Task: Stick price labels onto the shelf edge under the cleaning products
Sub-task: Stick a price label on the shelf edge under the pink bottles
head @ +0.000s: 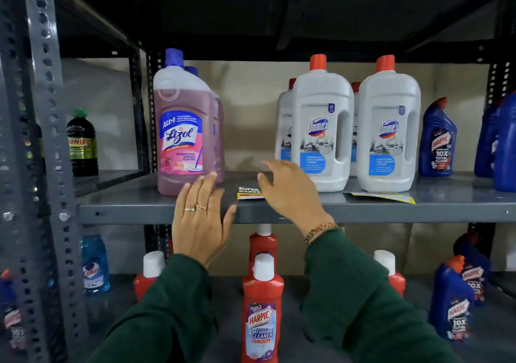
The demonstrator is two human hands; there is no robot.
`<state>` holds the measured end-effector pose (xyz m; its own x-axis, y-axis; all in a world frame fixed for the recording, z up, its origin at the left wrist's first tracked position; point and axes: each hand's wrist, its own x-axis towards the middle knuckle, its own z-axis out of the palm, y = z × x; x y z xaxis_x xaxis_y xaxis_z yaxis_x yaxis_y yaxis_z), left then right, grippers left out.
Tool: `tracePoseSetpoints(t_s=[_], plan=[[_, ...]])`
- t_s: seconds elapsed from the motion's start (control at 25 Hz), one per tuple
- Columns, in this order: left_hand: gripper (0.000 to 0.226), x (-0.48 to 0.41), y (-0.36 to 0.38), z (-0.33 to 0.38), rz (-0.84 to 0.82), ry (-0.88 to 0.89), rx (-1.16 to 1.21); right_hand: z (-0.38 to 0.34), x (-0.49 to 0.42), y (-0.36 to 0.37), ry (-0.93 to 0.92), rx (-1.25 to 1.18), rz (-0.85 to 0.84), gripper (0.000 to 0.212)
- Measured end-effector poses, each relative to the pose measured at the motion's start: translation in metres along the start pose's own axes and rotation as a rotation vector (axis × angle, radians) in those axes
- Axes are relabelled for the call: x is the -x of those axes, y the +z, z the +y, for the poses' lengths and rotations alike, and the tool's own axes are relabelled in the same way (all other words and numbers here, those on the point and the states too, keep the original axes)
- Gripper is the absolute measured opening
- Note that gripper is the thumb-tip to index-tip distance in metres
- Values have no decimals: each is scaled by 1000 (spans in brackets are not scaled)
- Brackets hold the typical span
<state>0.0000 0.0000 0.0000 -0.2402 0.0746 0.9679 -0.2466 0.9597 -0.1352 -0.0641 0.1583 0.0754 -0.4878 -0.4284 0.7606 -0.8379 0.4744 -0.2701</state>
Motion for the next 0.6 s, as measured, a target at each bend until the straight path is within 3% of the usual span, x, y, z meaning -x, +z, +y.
tracePoseSetpoints(t_s=[0.16, 0.24, 0.32, 0.44, 0.52, 0.6], plan=[[45, 14, 3, 1, 57, 7, -42, 4, -5, 13, 125, 238, -243, 31], [43, 11, 2, -1, 43, 1, -54, 4, -6, 15, 159, 239, -254, 31], [43, 9, 0, -1, 13, -5, -71, 1, -4, 15, 153, 207, -210, 30], [49, 12, -2, 0, -26, -31, -49, 1, -1, 14, 75, 67, -12, 23], [56, 9, -7, 4, -23, -124, 99, 0, 3, 9, 66, -184, 135, 23], [58, 1, -18, 8, 21, -221, 319, -3, 7, 1, 92, -443, 174, 28]])
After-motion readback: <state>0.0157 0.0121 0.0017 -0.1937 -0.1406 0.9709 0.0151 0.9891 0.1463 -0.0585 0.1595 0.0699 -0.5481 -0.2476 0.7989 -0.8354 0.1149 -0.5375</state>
